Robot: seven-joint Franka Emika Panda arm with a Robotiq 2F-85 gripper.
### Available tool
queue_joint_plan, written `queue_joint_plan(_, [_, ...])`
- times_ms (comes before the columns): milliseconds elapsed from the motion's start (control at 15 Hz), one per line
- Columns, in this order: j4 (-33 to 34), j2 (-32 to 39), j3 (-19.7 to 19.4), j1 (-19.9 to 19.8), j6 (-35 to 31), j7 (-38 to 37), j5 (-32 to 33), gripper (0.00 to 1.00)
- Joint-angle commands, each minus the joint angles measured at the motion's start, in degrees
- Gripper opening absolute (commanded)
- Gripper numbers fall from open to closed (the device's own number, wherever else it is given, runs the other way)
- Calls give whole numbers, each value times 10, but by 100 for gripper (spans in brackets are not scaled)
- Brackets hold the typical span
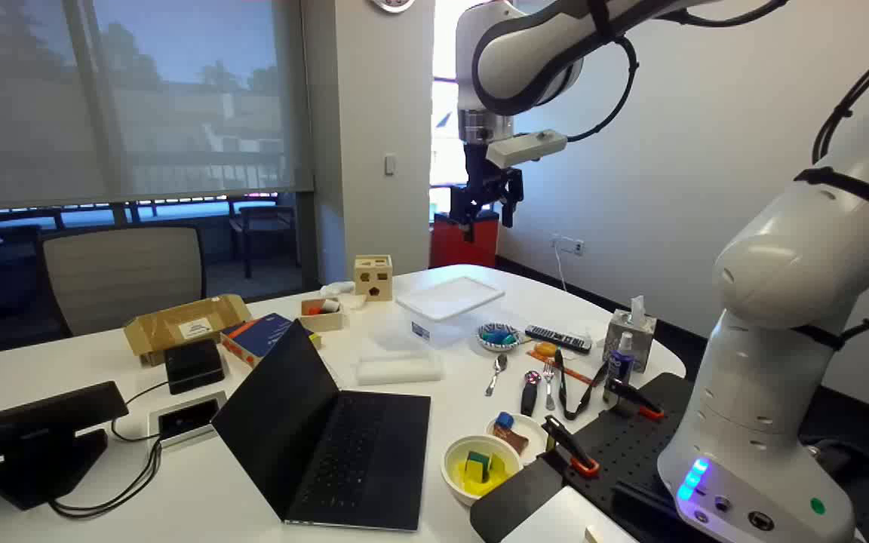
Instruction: Press a key on the keyboard.
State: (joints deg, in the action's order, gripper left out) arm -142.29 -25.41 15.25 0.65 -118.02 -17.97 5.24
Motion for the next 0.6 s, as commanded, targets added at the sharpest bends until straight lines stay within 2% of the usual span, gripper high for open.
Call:
queue_joint_plan(0, [1,2,-13,14,2,-5,6,100])
queue_joint_plan(333, [1,2,-13,14,2,-5,6,100])
queue_joint_plan(533, [36,98,-11,17,-61,30,23,100])
